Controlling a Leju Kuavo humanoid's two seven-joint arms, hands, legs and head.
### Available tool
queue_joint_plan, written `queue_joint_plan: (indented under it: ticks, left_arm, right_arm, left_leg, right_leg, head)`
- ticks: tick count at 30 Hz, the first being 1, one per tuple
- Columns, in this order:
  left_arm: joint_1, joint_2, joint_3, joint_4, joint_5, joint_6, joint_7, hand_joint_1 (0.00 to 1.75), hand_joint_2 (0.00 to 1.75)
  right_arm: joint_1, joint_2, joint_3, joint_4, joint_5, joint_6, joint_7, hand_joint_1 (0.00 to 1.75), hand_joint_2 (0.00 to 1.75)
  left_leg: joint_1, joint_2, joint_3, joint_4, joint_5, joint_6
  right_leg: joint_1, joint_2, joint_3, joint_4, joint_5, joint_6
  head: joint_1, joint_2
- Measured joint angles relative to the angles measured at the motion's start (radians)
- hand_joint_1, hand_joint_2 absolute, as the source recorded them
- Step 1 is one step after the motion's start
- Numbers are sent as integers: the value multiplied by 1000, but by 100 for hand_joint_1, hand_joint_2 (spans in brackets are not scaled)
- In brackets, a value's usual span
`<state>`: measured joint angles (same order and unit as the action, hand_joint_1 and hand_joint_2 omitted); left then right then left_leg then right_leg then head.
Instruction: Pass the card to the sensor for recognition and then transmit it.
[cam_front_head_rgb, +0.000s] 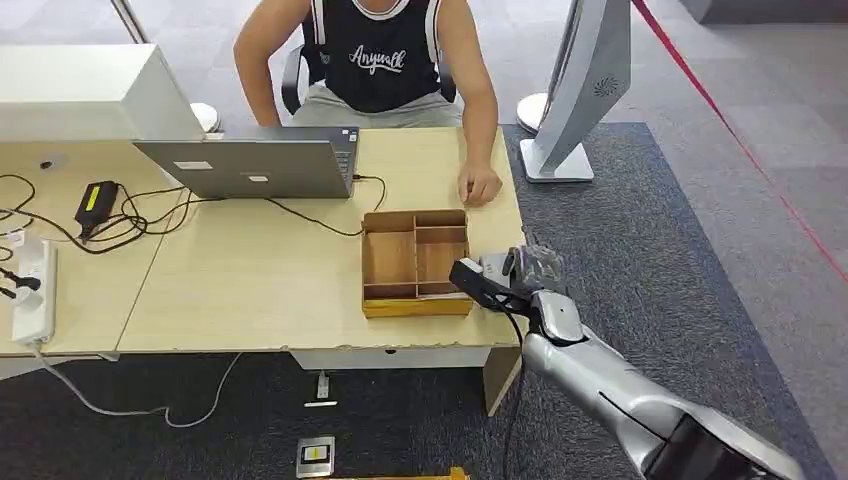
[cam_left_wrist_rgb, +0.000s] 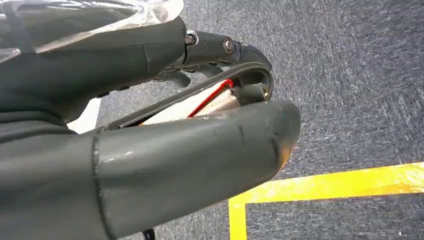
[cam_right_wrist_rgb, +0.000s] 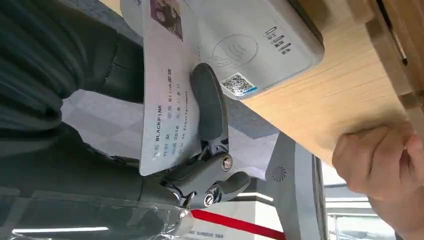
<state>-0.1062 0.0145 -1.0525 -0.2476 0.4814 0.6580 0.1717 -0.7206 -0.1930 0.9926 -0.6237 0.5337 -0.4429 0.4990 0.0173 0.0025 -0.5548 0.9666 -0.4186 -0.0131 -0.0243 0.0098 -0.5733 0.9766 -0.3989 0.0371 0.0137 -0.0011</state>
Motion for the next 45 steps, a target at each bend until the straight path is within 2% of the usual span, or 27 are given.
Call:
queue_joint_plan:
  ticks: [11, 19, 29, 40, 45]
  left_arm:
    - [0, 0, -2, -7, -6, 0, 10, 0, 0]
    - [-2, 0, -16, -14, -4, 0, 10, 0, 0]
    - [-4, -1, -25, -16, -2, 0, 9, 0, 0]
    - [-36, -9, -55, -16, -30, -3, 18, 0, 0]
    - [-49, -13, -59, -16, -34, -6, 23, 0, 0]
  right_arm:
    - [-7, -2, -8, 14, -4, -48, -11, 175, 175]
    - [-79, -44, -37, -48, 39, -30, 72, 175, 175]
    - [-95, -71, -58, -124, 63, -23, 91, 175, 175]
    - [-211, -93, -57, -242, 151, 65, 144, 175, 175]
    - [-240, -61, -45, -256, 170, 102, 132, 175, 175]
  left_leg:
    - [0, 0, 0, 0, 0, 0]
    - [-1, 0, -1, 0, 2, 0]
    - [0, 0, -2, 0, 1, 1]
    - [0, 0, -3, 0, 2, 1]
    - [0, 0, -4, 0, 2, 0]
  right_leg:
    - [0, 0, 1, 0, 0, 0]
    - [0, 0, -1, 0, 2, 0]
    - [0, 0, -1, 0, 1, 0]
    - [0, 0, -2, 0, 2, 0]
    - [0, 0, -3, 1, 1, 0]
  head:
    - [0, 0]
    - [0, 0]
    - [0, 0]
    - [0, 0]
    - [0, 0]
